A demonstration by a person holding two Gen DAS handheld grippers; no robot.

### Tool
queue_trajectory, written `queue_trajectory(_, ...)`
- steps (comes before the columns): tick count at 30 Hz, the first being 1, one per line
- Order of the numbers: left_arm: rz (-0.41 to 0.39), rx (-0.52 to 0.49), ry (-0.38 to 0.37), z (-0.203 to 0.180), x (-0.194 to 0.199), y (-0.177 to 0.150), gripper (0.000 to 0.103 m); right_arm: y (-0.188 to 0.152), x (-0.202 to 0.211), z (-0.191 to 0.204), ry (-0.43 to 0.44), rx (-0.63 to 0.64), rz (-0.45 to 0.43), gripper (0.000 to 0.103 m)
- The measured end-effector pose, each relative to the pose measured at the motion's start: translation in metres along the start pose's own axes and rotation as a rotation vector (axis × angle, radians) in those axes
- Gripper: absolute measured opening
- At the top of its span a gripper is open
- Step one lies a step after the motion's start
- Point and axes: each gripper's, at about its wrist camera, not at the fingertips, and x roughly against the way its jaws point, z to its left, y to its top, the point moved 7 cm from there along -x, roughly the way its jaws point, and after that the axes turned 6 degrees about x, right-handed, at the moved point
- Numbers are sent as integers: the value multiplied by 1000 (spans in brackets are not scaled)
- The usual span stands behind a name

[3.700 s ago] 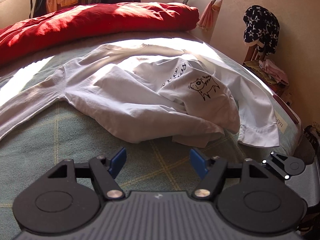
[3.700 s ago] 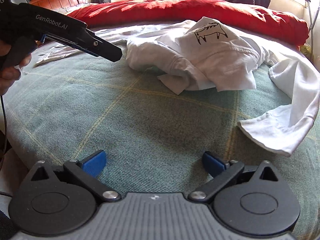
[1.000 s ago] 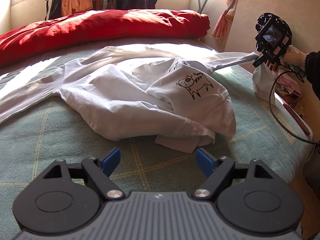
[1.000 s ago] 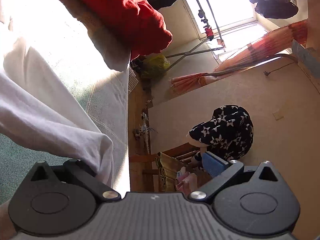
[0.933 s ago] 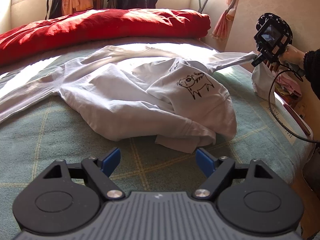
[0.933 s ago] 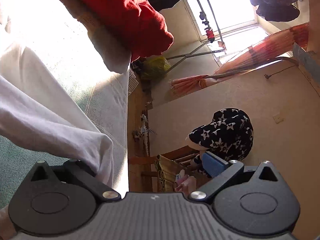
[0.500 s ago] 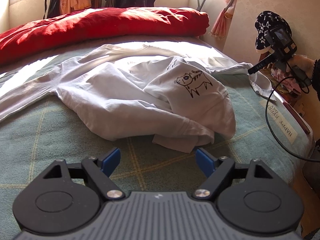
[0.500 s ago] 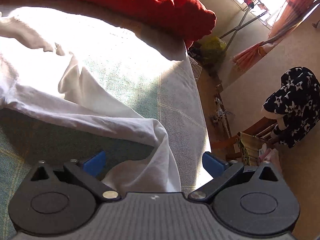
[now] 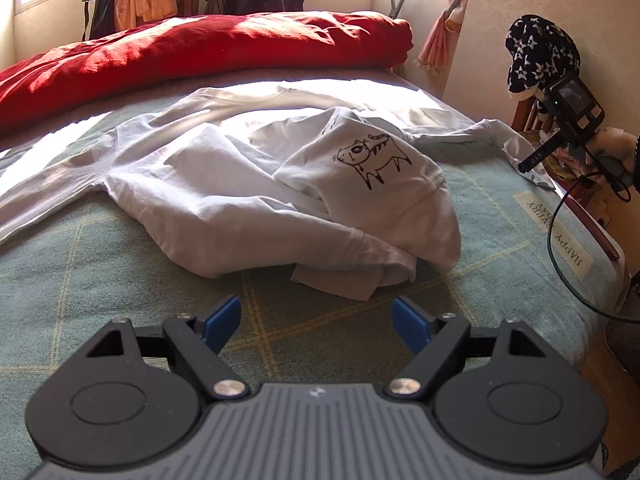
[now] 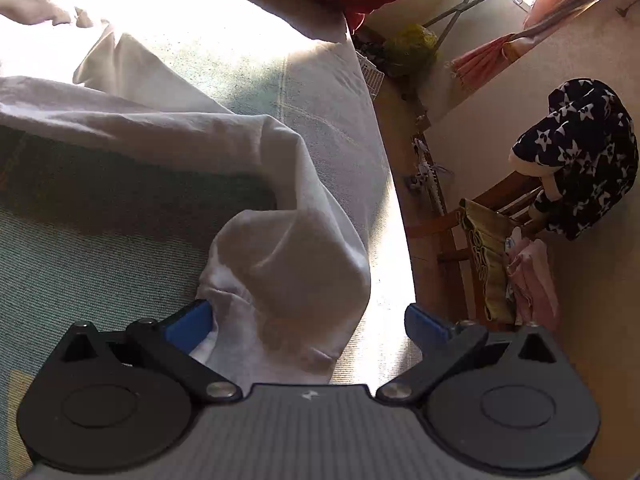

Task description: Fold clothes

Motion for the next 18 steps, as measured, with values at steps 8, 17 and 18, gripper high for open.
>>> queue_trajectory(8,9,-14,9,-2,-3,0,83,-26,-27,-88,-183,-193,92,103)
queue_trajectory(17,8,-30,9,-8,-4,3,83,7,6,-37,190,-267,-102,103)
queue_trajectory(18,11,-33,10,-9,-5,3,83,12,5,-28,197,-249,-106,103)
